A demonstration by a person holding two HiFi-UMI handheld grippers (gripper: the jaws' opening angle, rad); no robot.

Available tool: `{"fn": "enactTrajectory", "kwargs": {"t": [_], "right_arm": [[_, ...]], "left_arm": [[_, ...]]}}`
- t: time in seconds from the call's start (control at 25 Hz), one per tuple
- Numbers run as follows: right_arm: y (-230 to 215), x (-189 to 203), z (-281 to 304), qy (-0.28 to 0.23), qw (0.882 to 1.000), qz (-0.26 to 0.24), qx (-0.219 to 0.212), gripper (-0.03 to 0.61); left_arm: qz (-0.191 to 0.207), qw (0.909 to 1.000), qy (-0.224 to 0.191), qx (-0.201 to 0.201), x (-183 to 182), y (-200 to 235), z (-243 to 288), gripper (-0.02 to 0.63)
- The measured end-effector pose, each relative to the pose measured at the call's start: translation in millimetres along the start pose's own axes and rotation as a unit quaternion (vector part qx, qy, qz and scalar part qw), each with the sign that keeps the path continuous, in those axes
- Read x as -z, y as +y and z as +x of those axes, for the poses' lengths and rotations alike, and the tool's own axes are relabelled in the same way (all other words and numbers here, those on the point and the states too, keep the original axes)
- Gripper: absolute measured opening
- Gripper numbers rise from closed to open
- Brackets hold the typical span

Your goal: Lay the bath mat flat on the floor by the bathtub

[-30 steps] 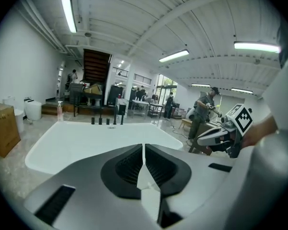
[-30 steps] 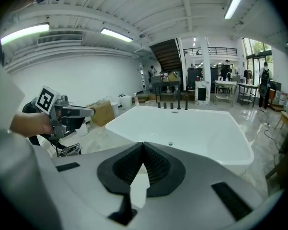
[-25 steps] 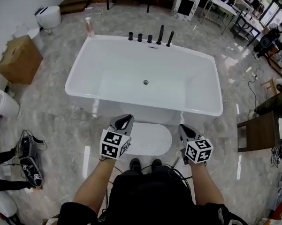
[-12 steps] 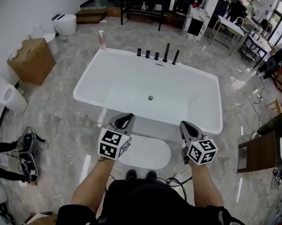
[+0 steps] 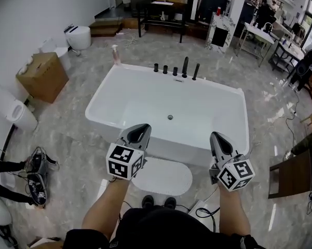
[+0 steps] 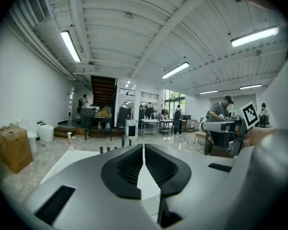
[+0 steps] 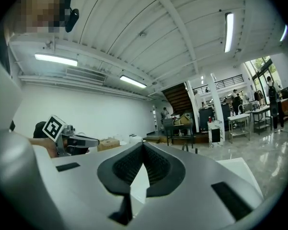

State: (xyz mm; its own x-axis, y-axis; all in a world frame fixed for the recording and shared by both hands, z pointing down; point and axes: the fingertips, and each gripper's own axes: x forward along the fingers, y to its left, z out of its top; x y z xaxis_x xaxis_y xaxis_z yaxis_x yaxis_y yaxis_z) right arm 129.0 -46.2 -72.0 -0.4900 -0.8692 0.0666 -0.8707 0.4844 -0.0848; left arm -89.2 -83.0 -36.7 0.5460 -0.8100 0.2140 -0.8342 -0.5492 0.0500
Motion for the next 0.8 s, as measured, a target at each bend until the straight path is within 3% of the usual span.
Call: {"fn": "enactTrajectory", "kwargs": {"t": [0.2, 0.4, 0.52, 0.8], "right_arm": [[-16, 7, -12, -0.004, 0.999, -0.024, 0.033, 0.011], [-19, 6, -11, -0.005, 0.999, -0.027, 0.033, 0.011], [-24, 0, -9, -0.008, 1.000, -0.010, 0.028, 0.011], [-32, -11, -2, -0.017, 0.999, -0.014, 0.024, 0.011]], "left_arm": [[0.022, 0.9993, -0.032, -0.001, -9, -5, 5, 0.023], [0.022, 0.9981, -0.056, 0.015, -12, -9, 4, 0.014], [0.021, 0.9981, -0.052, 0.027, -15, -13, 6, 0.012], [0.012, 0.9996, -0.026, 0.004, -14, -3, 13, 0.012]]}}
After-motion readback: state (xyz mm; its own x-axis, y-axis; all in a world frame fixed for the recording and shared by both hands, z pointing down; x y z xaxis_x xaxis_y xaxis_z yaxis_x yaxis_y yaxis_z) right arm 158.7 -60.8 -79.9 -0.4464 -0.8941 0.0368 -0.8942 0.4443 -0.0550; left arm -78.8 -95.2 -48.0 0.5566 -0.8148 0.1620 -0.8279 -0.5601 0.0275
